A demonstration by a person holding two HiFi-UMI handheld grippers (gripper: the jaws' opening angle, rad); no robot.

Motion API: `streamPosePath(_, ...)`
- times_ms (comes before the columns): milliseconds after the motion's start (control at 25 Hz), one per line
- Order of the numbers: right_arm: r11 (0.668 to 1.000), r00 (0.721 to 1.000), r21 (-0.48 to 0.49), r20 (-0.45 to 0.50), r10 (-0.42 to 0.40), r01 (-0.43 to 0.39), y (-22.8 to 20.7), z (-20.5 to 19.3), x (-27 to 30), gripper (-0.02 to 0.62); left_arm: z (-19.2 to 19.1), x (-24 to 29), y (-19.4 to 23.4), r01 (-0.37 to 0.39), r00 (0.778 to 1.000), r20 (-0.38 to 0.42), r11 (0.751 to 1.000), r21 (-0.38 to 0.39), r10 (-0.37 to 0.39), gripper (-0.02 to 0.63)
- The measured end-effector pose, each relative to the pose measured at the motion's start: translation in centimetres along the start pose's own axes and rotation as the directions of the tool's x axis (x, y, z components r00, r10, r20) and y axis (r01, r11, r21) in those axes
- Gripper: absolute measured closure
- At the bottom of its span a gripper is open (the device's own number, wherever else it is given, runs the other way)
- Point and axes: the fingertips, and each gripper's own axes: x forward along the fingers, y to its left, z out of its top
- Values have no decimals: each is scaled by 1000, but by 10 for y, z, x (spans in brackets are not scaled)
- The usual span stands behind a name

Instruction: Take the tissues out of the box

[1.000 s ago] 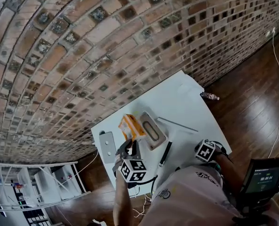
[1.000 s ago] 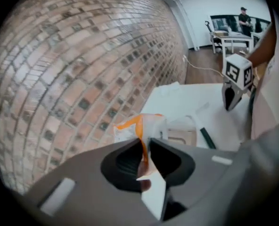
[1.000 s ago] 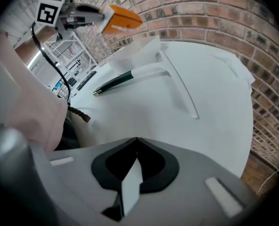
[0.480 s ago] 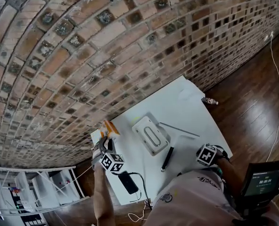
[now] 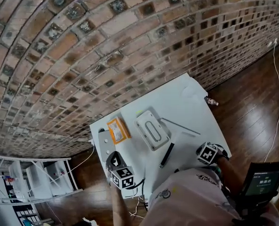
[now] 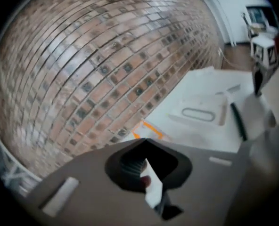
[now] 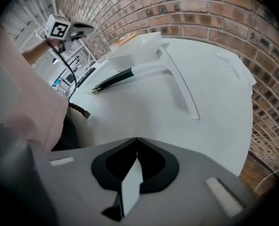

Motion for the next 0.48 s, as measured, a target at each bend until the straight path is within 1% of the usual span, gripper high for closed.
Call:
streamPosePath(40, 1000, 1000, -19, -3, -2, 2, 0, 0, 0, 591, -10, -15, -29, 82, 997, 7, 990, -115, -82, 601)
streamPosePath(80, 999, 1000, -45, -11, -6, 5, 0, 1, 1, 591, -22, -26, -62, 176, 984, 15, 958, -227, -177, 601)
streamPosePath(120, 997, 1000, -75, -26, -10, 8, 1, 1, 2, 591, -32, -34, -97, 272, 960, 28, 905, -328, -278, 601)
streamPosePath(160, 995, 999, -104, -46, -13, 8, 1, 2, 2, 591, -39, -39, -131, 359, 926, 44, 837, -413, -376, 601)
streamPosePath(200, 991, 998, -130, -68, -16, 7, 2, 3, 3, 592, -43, -44, -162, 431, 886, 61, 765, -479, -460, 601)
streamPosePath(240, 988, 996, -153, -89, -17, 3, 1, 3, 4, 592, -46, -47, -187, 482, 846, 70, 703, -523, -528, 601)
streamPosePath(280, 986, 994, -169, -104, -16, -2, 1, 4, 5, 592, -49, -48, -206, 518, 811, 70, 657, -548, -581, 601)
streamPosePath(320, 985, 994, -173, -113, -6, -13, 3, 4, 6, 592, -51, -47, -219, 539, 785, 58, 632, -556, -617, 601)
streamPosePath(360, 986, 993, -164, -116, 17, -36, 7, 3, 8, 592, -52, -45, -224, 544, 771, 31, 631, -553, -637, 601)
streamPosePath(400, 987, 992, -145, -116, 55, -71, 14, 2, 10, 592, -53, -44, -225, 537, 766, -9, 647, -541, -643, 601)
streamPosePath(440, 987, 990, -134, -116, 75, -90, 19, 1, 11, 592, -56, -42, -223, 525, 763, -58, 670, -525, -644, 601)
streamPosePath(480, 986, 992, -152, -118, 51, -68, 16, 1, 10, 592, -64, -38, -223, 512, 756, -112, 690, -512, -645, 601)
